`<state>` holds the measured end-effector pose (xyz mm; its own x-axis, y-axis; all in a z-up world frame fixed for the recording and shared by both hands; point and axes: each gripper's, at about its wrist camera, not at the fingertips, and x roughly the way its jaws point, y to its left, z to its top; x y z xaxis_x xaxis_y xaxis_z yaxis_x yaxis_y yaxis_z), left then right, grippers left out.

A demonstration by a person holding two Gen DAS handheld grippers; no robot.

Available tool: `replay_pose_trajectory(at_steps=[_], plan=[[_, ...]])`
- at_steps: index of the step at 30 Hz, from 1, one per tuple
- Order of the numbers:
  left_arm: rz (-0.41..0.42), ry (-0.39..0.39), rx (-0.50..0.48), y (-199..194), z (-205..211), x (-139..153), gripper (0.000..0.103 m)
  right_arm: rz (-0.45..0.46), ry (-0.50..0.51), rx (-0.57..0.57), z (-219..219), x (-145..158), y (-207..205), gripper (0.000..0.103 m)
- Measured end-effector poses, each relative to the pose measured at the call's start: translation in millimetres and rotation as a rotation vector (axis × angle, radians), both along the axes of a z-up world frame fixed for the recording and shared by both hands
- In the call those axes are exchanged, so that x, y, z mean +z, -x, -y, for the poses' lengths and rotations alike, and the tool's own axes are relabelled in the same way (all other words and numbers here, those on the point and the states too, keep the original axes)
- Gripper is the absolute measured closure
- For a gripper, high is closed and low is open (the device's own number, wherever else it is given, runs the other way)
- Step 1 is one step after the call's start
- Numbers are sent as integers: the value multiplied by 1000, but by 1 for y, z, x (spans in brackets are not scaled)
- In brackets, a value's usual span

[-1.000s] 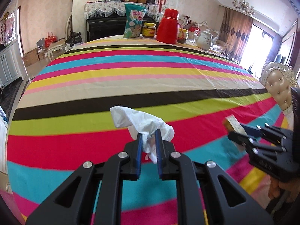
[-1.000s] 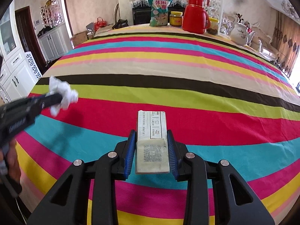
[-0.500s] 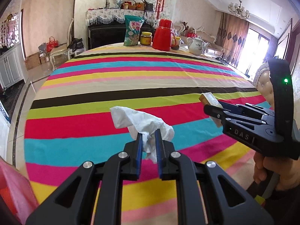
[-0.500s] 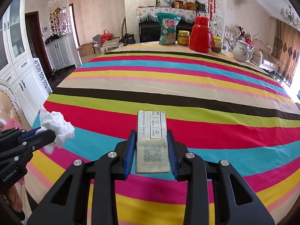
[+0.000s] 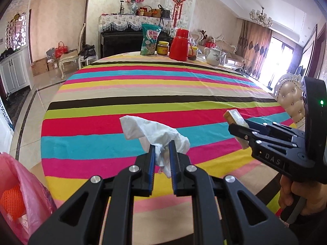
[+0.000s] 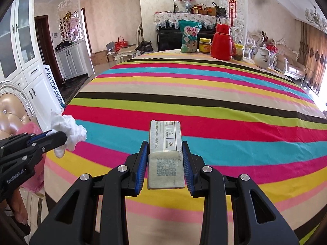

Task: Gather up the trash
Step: 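Carry the tissue and cardboard box to the pink wastebasket while opening both tools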

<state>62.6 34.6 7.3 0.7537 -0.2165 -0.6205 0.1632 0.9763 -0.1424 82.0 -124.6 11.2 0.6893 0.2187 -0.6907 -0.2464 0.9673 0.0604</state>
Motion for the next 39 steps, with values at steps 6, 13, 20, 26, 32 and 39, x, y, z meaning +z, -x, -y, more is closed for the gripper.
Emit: replay_pose_trajectory(at_steps=[6,13,20,26,32,39], plan=[[13,2,19,15,-10,4,90,7,7,25,-15,1,19,71],[34,1,54,33,-28,10,90,23,6,50,-34,7,33,71],[49,0,96,49,-48,16,90,27,15,79,-54,9,39,71],[61,-1,136,62,-68,21,90,38,11,103,-69,13,38,71],[71,0,168,71,-84,25,90,44,11,126,-82,16,37,71],[96,-3,232,88,-111,34,90,53,1,159,-98,22,37,71]])
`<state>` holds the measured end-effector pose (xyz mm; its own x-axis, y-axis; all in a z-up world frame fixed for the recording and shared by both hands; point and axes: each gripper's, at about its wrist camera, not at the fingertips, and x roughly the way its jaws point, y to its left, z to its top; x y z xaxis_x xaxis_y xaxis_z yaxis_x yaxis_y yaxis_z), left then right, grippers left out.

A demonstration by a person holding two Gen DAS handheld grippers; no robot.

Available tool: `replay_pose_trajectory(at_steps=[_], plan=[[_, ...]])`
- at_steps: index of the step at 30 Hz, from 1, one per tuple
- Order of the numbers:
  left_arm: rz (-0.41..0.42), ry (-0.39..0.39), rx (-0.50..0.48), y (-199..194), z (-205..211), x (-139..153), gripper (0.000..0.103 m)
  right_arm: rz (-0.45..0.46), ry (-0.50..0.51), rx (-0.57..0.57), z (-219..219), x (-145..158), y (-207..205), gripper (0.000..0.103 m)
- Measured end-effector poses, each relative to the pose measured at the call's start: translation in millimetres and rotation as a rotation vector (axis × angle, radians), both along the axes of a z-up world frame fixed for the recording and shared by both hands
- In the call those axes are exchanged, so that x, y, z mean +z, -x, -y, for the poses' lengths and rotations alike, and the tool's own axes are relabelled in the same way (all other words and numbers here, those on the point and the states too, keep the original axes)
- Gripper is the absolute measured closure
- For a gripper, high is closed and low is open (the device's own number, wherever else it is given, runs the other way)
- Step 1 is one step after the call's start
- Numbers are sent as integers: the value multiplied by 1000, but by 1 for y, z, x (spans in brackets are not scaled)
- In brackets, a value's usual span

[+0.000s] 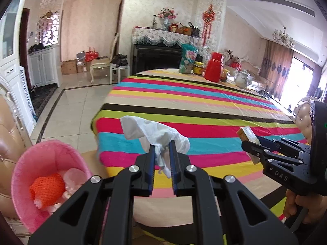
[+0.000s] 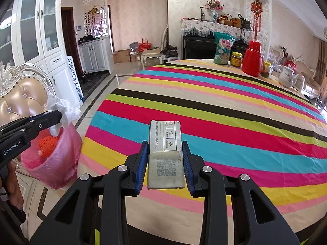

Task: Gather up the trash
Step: 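Carry the tissue and cardboard box to the pink wastebasket while opening both tools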

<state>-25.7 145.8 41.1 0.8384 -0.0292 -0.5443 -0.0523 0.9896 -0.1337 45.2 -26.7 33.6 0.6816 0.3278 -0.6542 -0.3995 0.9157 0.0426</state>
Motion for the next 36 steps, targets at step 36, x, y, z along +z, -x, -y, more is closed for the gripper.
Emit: replay_pose_trajectory(at_steps=[36], plan=[[12,23,409,116,-183,-1,89,-81,-56,544,-249,-2,44,70]])
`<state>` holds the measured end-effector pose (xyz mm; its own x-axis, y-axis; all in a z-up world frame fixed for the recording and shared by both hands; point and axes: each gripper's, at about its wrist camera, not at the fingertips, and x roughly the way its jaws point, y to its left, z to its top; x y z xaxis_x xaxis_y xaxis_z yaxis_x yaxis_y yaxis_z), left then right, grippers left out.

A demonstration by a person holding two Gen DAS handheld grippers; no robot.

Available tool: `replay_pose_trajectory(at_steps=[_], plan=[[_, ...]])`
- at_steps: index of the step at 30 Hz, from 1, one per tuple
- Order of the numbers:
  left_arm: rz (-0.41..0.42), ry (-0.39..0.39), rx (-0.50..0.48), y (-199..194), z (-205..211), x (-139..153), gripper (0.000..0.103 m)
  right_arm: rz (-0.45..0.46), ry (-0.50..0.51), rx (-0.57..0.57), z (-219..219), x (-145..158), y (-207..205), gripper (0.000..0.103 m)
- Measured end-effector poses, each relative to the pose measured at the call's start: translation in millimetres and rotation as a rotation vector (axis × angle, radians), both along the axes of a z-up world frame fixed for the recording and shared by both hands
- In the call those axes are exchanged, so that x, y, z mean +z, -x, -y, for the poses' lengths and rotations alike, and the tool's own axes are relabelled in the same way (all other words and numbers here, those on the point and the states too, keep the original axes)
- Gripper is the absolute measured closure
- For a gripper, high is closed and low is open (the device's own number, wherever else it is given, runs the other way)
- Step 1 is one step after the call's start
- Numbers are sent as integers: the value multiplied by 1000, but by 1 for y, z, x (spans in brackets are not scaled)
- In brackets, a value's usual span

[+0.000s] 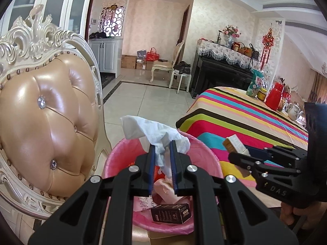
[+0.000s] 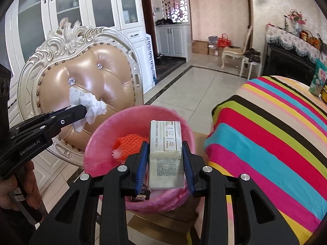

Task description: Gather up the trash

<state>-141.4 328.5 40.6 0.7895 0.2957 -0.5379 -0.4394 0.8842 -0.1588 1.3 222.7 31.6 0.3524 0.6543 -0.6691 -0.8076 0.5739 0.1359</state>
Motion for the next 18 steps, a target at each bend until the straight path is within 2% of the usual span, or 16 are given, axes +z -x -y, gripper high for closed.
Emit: replay_pose_trajectory(at_steps=[3,5,6,7,10,15,17,18], plan=[[0,17,4,-1,-7,-1,76,-2,4,7,-7,-4,-1,69],[-8,24,-1,-3,-10,-4,62,-5,3,7,-7,-6,-3,59],[-10,26,-3,-4,-11,-6,59,-4,1,7,-7,-7,-4,51],[-13,34,-1,-5,-13,-8,55,-2,-1,8,-6,-8,-4,49],[-17,49,13,-4,-17,-12,54,0,3,6,-5,-11,-6,49],[-33,29,11,-1,-9,-10,41,4,16,-34,9,-14,-9,42],[-46,19,20,2,-3,-11,28,6,25,-54,17,-17,-9,40],[-51,17,21,3,-1,-12,25,6,32,-61,20,-18,-8,39]])
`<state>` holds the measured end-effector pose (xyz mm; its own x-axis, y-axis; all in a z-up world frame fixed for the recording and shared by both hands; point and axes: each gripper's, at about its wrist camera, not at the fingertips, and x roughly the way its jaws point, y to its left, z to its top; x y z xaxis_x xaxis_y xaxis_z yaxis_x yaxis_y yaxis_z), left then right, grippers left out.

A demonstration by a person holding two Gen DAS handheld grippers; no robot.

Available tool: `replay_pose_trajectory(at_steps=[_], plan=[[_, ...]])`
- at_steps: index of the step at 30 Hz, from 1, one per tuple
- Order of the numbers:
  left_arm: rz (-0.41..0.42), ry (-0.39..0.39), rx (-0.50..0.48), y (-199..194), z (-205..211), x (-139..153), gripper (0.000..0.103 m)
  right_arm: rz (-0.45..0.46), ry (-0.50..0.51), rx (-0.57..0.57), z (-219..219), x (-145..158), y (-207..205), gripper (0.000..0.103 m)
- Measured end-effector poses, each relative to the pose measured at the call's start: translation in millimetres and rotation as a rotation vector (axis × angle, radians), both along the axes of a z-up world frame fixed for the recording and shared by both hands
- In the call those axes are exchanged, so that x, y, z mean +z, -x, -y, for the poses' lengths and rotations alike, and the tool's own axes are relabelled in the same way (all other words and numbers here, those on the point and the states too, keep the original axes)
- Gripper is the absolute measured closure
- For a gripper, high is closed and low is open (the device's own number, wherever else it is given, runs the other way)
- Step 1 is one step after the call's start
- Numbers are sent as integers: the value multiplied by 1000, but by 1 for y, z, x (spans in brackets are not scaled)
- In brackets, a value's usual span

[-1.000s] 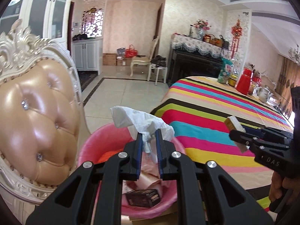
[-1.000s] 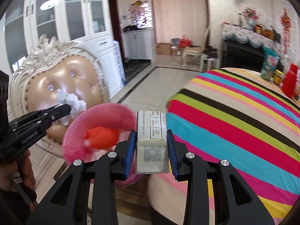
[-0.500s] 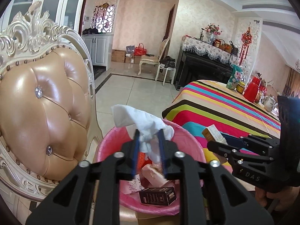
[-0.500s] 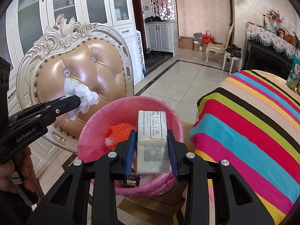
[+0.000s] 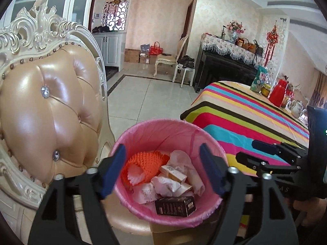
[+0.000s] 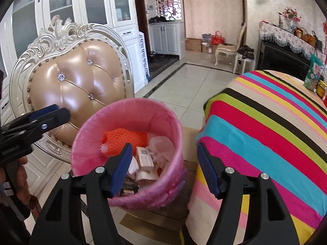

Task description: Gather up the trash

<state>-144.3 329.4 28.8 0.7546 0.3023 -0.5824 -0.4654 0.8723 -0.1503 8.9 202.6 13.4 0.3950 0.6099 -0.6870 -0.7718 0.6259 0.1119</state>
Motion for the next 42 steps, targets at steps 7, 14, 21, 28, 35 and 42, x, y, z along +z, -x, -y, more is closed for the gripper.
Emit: replay_pose_trajectory(at_steps=[7,14,21,28,35,42], plan=[[-68,20,14,19,19,-10,7,12,8,-14,24,-8,20,29],[-89,-1,46,44,30,-10,5,45,2,-34,39,-3,46,21],[-92,6,32,59,38,-13,5,55,5,-30,40,-2,61,20],[-83,-15,13,61,46,-12,5,69,1,-44,41,3,67,20],[-83,-23,8,60,47,-13,5,67,2,-47,41,5,66,20],[-81,-18,10,60,46,-14,5,68,6,-43,40,5,65,20]])
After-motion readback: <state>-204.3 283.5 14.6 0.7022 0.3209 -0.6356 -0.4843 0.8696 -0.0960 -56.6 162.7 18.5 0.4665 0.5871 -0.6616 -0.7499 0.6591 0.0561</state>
